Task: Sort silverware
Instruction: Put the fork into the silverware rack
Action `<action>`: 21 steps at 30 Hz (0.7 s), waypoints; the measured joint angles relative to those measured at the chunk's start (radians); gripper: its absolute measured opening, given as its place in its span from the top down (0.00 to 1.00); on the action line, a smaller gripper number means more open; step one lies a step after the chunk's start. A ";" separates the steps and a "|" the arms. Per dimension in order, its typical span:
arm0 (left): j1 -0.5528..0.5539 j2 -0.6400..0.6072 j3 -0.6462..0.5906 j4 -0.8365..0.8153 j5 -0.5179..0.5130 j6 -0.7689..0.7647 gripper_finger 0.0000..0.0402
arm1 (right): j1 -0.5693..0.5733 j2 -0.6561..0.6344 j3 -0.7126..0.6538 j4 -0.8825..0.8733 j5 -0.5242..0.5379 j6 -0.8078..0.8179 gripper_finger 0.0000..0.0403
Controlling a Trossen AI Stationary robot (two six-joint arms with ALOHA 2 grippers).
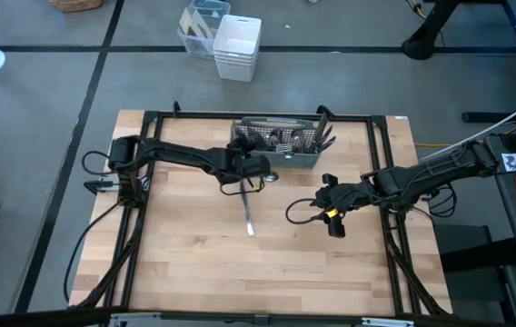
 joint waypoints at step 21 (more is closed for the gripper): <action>-0.046 0.021 0.000 0.277 0.070 0.014 0.98 | 0.000 0.000 0.000 -0.001 0.000 0.000 0.52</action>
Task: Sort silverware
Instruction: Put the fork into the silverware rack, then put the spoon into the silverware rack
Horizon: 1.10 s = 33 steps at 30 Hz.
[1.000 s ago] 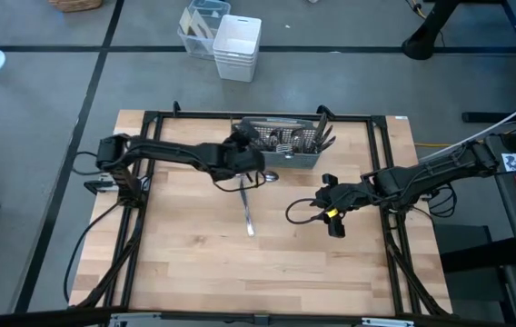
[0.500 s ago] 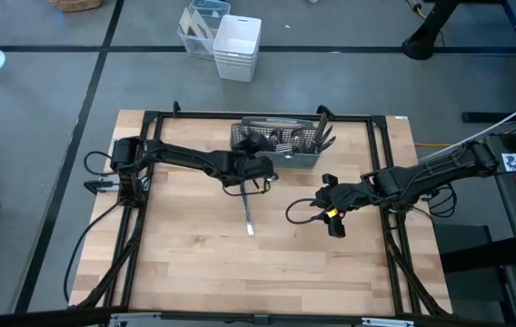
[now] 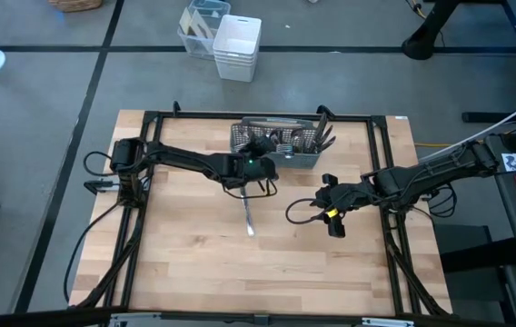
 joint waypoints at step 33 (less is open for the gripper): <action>-0.107 -0.015 0.000 0.000 0.020 -0.616 0.64 | 0.000 0.000 0.000 -0.004 -0.001 0.000 0.52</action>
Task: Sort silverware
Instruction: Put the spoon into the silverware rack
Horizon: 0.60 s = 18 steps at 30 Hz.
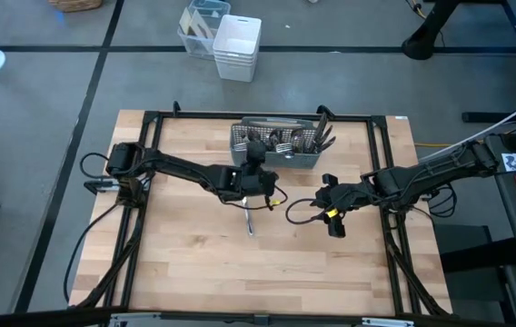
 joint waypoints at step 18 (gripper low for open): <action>0.009 0.027 0.001 -0.129 0.718 -0.770 0.67 | 0.000 0.000 0.000 -0.004 -0.050 0.000 0.52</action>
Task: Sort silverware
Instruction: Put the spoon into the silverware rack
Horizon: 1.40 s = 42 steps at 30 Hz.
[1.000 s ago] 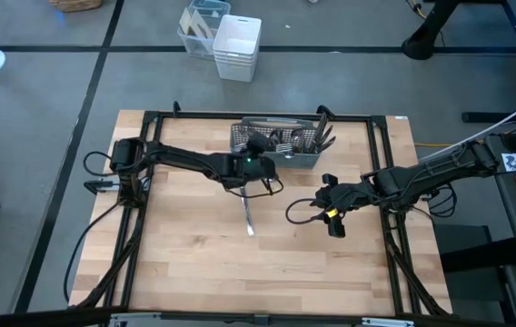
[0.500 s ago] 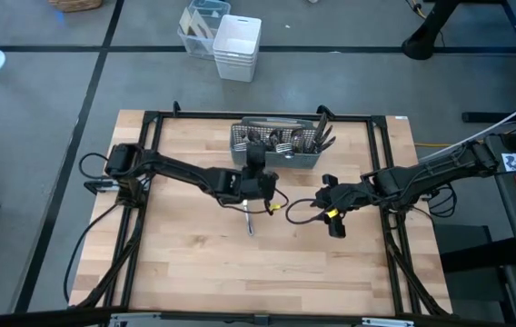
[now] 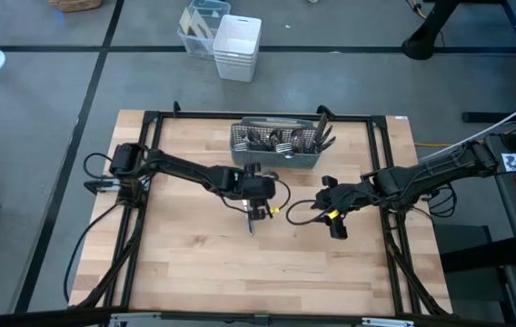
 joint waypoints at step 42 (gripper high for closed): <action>0.196 0.205 0.003 0.049 0.016 -0.095 0.68 | 0.000 0.000 0.000 -0.001 -0.010 0.000 0.52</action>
